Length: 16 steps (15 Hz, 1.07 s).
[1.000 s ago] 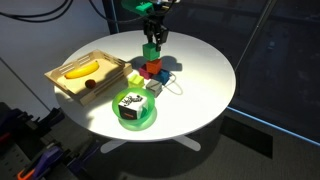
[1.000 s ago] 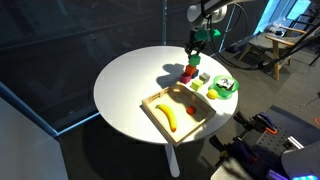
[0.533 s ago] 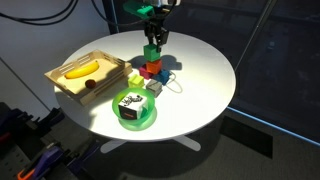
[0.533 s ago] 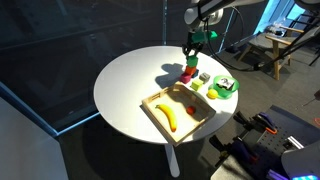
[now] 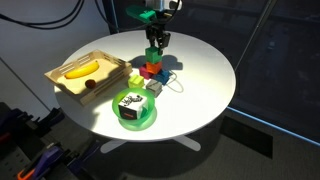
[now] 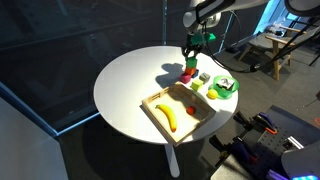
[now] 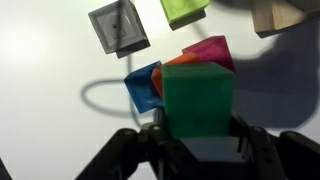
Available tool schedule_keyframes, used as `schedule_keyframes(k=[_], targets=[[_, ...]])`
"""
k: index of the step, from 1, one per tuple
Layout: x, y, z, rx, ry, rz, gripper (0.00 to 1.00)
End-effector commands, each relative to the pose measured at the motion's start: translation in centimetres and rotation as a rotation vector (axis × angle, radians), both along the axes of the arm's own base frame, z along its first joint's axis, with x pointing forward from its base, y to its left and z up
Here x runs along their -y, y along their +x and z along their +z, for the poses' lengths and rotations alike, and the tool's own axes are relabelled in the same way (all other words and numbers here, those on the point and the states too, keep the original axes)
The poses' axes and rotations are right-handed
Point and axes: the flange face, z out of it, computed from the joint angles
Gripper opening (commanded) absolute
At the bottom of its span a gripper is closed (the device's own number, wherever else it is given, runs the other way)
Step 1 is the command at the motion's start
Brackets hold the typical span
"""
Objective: Pick up the green block and put it on the orange block
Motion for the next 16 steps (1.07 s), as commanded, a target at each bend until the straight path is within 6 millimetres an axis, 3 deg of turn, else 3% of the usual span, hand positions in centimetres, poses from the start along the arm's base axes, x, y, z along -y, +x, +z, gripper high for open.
schedule_keyframes(k=[1,3,10,16], targets=[[0.3,0.5,0.5,-0.013,0.001,-0.016,0.9],[0.1,0.2,0.6,-0.016,0.008,-0.007,1.0],[-1.6,-1.0,1.3,-0.045,0.041,0.035,1.0],[-1.6,-2.8,4.9,-0.035,0.033,0.035,1.0]])
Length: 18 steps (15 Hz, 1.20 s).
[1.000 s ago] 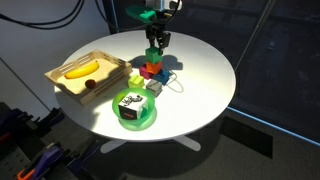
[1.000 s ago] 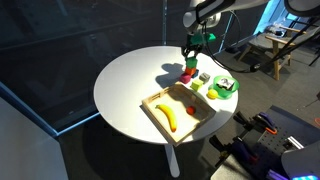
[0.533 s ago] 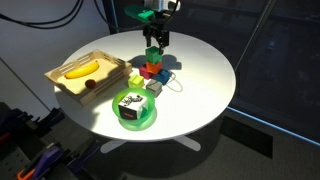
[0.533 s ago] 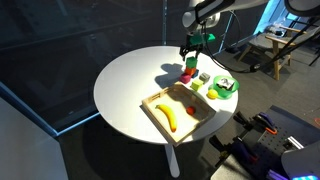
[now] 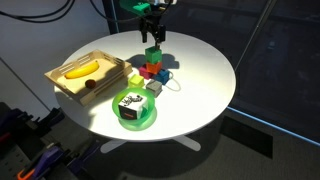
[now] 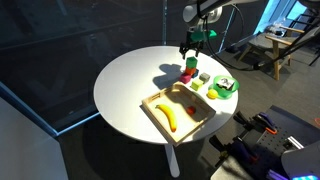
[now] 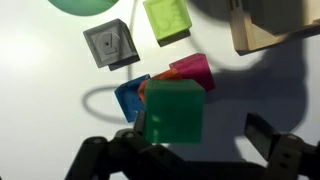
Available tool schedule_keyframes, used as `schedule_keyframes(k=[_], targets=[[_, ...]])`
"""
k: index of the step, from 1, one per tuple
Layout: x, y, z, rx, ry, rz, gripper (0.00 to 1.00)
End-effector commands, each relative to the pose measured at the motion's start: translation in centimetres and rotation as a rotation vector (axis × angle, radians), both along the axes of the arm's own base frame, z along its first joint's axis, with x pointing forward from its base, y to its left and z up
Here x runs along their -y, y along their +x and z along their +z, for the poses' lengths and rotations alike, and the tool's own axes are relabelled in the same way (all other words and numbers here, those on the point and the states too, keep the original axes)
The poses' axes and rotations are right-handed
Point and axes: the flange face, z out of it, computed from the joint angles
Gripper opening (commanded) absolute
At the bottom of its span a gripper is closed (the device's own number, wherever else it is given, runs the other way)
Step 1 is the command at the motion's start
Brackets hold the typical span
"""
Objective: Pick up the green block and put it on the orange block
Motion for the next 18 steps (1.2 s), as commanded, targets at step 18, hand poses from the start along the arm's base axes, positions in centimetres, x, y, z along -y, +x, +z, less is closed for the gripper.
schedule_keyframes(k=[18], targets=[[-7.9,-13.5,13.6,-0.098,0.004,0.305,1.0]])
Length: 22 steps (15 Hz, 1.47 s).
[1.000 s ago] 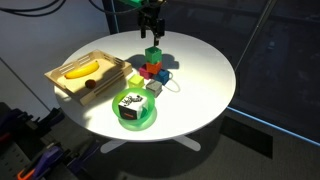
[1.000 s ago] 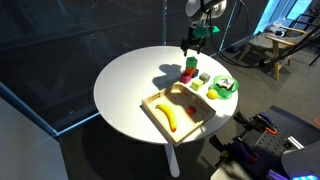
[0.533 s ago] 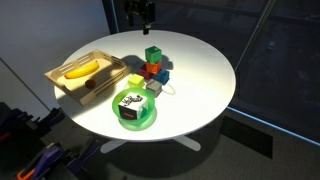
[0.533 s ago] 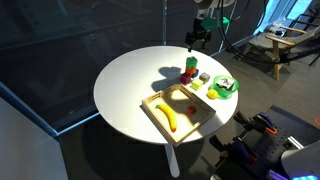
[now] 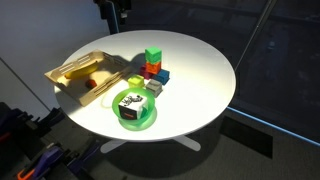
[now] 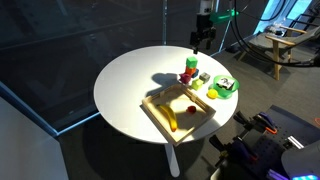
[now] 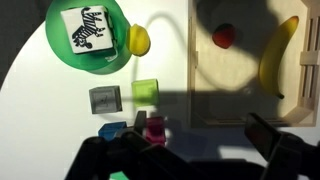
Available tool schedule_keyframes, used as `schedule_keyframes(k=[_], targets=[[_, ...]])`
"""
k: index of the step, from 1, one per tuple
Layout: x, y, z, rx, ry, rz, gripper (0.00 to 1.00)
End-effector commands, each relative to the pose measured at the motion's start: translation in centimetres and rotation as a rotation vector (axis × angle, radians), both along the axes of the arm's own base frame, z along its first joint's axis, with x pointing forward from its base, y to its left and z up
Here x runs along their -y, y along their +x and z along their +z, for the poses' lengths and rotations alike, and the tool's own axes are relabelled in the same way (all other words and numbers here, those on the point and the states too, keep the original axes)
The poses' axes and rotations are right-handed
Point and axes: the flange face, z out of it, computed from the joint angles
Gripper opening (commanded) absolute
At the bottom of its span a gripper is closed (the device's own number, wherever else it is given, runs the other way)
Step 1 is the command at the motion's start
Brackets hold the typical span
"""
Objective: Pick up the green block and put it on the orange block
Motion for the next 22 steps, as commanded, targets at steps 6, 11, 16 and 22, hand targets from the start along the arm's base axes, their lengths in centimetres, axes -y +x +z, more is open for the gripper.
schedule_keyframes(k=[6,11,16,22], targets=[[-2.3,-6.9,5.0,0.039,-0.042,0.08,1.0],[-2.5,-10.2,6.6,0.039,-0.022,0.081,1.0],[-2.7,-13.4,7.3,-0.027,0.004,0.099,1.0],[-2.6,-13.2,7.0,-0.033,-0.013,0.088,1.0]])
